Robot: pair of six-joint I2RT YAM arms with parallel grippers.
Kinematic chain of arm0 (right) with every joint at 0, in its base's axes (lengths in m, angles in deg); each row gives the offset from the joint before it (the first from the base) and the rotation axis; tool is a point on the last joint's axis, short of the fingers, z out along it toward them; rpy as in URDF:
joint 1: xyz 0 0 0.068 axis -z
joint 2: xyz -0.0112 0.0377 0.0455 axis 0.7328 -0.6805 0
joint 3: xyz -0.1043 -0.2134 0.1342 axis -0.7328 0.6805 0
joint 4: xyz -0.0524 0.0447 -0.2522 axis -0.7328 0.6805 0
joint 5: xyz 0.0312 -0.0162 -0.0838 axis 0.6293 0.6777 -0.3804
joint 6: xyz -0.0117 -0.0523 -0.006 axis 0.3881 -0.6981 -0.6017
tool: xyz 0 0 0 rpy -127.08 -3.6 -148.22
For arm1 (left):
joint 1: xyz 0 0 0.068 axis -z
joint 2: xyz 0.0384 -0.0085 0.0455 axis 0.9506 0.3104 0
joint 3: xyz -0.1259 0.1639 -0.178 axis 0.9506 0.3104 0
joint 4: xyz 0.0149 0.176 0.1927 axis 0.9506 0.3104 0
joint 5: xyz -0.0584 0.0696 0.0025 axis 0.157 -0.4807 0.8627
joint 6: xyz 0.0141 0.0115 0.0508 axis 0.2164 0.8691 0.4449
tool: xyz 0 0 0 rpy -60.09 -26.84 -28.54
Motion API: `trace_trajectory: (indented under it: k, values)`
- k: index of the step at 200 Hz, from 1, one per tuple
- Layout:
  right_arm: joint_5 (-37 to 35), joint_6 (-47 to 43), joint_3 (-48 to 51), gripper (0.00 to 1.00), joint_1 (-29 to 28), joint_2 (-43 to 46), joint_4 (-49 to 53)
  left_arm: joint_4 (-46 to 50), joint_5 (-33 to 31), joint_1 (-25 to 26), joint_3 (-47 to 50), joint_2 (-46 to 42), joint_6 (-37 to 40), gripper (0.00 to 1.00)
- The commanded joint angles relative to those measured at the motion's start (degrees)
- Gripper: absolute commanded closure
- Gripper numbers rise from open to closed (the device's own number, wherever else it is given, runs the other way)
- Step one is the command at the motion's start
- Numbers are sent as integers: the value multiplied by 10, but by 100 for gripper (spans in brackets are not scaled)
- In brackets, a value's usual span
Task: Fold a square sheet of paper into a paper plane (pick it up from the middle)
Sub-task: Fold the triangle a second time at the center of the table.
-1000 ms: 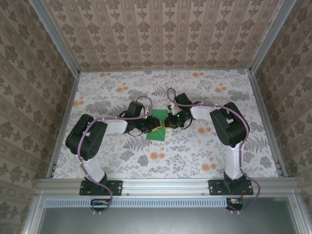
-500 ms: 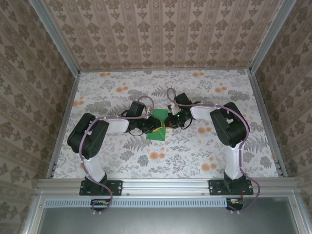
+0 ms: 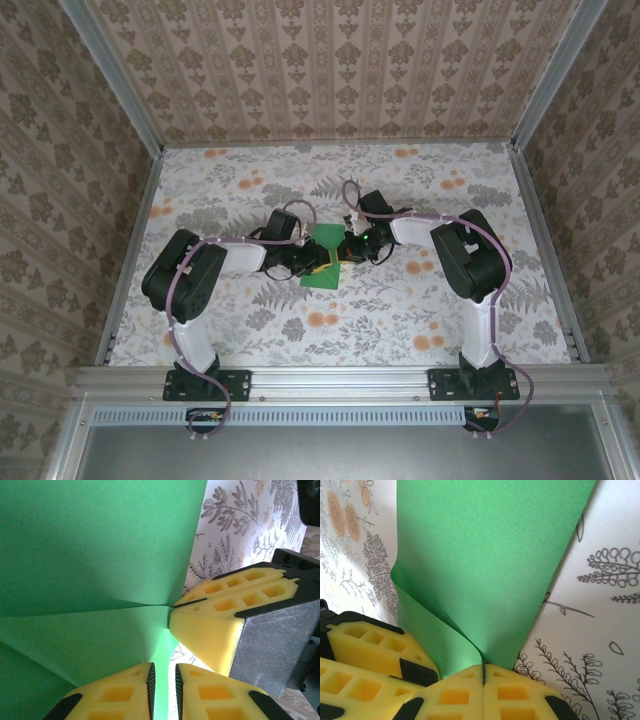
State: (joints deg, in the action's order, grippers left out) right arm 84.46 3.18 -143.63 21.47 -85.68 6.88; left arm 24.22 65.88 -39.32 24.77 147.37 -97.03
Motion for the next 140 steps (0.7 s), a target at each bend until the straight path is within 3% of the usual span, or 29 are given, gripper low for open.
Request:
trace_trajectory:
  k: [1,140]
  values:
    - [-12,-9,-16,96,3,-11,18,8,-3,3,-10,9,12,79]
    - [-23,-14,-23,97,3,-22,26,-14,5,4,-8,-8,3,79]
